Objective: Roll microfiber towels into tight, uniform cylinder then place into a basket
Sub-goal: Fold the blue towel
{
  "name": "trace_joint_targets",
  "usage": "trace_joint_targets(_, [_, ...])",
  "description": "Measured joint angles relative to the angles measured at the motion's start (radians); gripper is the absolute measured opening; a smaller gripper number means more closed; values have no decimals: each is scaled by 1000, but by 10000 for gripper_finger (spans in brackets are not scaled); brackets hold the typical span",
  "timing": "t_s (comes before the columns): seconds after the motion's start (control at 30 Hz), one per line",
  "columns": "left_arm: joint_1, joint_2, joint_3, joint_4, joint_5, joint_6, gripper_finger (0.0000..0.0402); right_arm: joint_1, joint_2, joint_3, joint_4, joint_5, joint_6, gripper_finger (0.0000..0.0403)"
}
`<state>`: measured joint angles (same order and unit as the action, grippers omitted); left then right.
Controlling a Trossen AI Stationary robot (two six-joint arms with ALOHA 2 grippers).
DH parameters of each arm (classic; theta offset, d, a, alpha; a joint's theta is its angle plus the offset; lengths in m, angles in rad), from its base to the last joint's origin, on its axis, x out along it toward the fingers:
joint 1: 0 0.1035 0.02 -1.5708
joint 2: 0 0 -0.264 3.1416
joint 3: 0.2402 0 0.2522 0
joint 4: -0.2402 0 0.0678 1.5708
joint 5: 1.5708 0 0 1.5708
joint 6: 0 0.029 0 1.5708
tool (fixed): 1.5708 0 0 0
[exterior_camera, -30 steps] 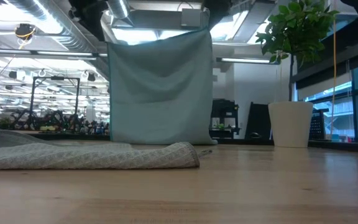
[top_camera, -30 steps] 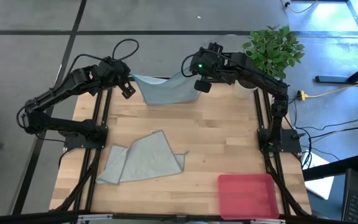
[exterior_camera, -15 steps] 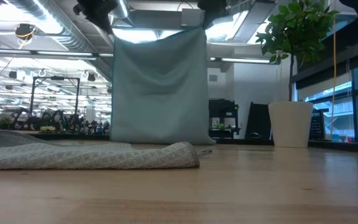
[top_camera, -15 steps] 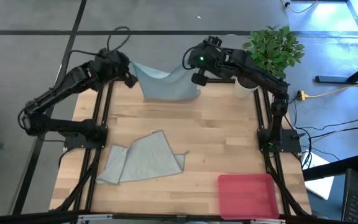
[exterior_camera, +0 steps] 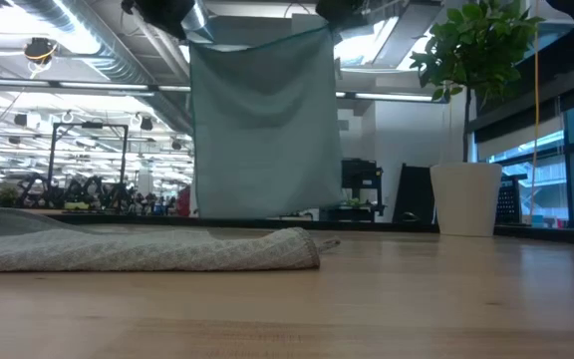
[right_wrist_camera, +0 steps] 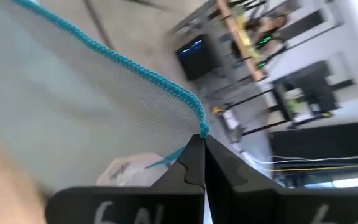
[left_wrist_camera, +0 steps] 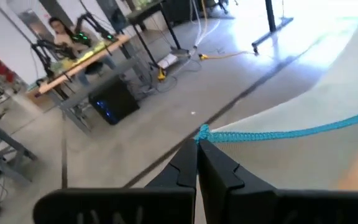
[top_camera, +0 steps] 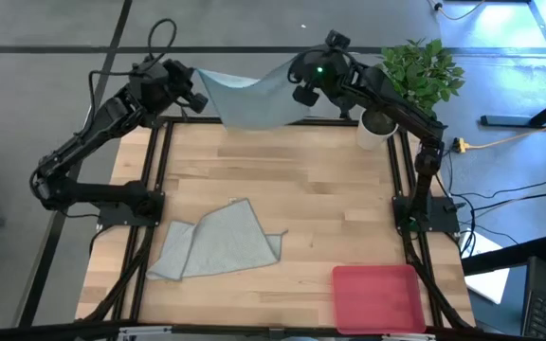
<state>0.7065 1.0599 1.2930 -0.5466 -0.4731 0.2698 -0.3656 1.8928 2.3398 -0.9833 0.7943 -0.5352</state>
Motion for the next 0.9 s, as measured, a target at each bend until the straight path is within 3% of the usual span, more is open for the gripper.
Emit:
trace_joint_targets(0.43, [-60,0,0,-435,126,-100,0,21,1,-18,-459,-299,324,0])
trace_joint_targets(0.9, [-203,0,0,-656,280,-243,0,166,2,-232,-519,-302,483,0])
